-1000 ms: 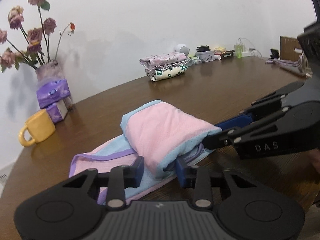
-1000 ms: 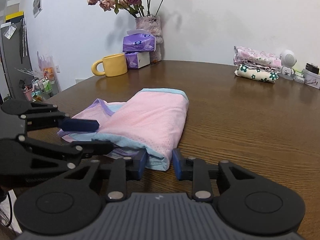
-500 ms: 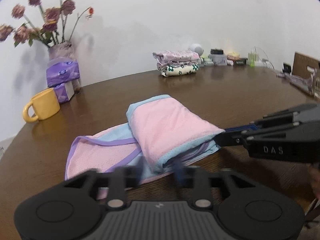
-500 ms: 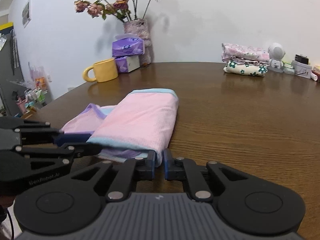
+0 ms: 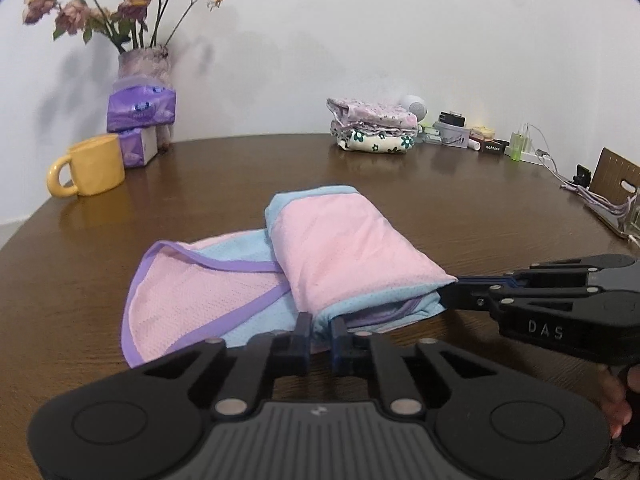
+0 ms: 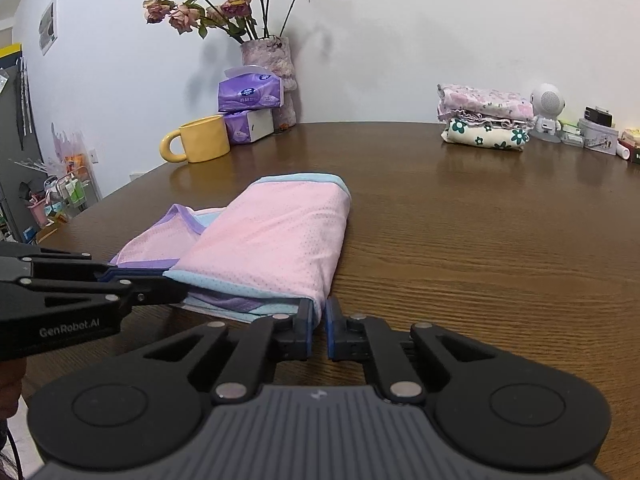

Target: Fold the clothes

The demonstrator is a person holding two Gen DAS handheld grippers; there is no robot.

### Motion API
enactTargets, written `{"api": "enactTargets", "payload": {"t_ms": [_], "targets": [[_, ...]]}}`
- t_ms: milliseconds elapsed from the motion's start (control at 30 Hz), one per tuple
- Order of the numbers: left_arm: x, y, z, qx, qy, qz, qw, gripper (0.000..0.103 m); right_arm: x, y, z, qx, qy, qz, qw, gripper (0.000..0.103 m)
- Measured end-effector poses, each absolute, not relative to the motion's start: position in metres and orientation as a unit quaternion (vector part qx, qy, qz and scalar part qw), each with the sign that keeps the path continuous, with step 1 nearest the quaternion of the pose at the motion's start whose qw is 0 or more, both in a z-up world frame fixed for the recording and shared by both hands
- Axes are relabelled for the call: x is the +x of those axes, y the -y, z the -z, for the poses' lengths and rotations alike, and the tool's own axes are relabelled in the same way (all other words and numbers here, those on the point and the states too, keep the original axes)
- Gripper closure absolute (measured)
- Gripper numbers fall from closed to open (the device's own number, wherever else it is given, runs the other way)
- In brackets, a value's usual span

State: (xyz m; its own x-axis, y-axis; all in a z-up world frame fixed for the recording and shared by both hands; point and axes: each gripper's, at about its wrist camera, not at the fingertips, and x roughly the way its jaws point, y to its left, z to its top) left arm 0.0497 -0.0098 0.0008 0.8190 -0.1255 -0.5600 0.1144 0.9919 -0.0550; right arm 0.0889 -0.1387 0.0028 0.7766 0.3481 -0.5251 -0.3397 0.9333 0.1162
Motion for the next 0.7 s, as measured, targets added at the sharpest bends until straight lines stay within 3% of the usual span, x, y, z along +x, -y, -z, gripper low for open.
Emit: {"api": "enactTargets", "payload": {"t_ms": [100, 167, 233, 300, 333, 367, 400, 433, 533, 700], "targets": [[0.05, 0.009, 0.0, -0.016, -0.297, 0.063, 0.953, 0.088, 0.086, 0.135, -0.005, 0.002, -0.275, -0.189, 0.943, 0.096], [0.051, 0.008, 0.002, -0.02, -0.3, 0.065, 0.952, 0.097, 0.088, 0.135, -0.004, 0.001, -0.277, -0.184, 0.943, 0.097], [0.05, 0.007, 0.003, -0.025, -0.303, 0.074, 0.95, 0.096, 0.09, 0.136, -0.002, 0.002, -0.283, -0.182, 0.942, 0.097], [0.045, 0.005, 0.0, -0.024, -0.296, 0.079, 0.952, 0.083, 0.087, 0.138, -0.004, 0.009, -0.282, -0.186, 0.941, 0.094], [0.043, 0.005, -0.001, -0.023, -0.292, 0.082, 0.953, 0.056, 0.085, 0.14, -0.005, 0.014, -0.28, -0.189, 0.941, 0.092], [0.039, 0.004, -0.004, -0.021, -0.285, 0.077, 0.955, 0.029, 0.082, 0.143, -0.008, 0.019, -0.275, -0.191, 0.942, 0.081], [0.035, 0.004, -0.006, -0.019, -0.277, 0.071, 0.958, 0.023, 0.078, 0.146, -0.011, 0.024, -0.27, -0.19, 0.944, 0.061], [0.031, 0.004, -0.008, -0.016, -0.268, 0.066, 0.961, 0.019, 0.075, 0.148, -0.014, 0.026, -0.264, -0.189, 0.945, 0.056], [0.029, 0.004, -0.016, -0.015, -0.256, 0.063, 0.965, 0.015, 0.071, 0.151, -0.022, 0.031, -0.254, -0.191, 0.948, 0.052], [0.052, -0.008, -0.034, -0.037, -0.273, 0.072, 0.959, 0.014, 0.089, 0.156, -0.034, 0.054, -0.265, -0.206, 0.94, 0.045]]}}
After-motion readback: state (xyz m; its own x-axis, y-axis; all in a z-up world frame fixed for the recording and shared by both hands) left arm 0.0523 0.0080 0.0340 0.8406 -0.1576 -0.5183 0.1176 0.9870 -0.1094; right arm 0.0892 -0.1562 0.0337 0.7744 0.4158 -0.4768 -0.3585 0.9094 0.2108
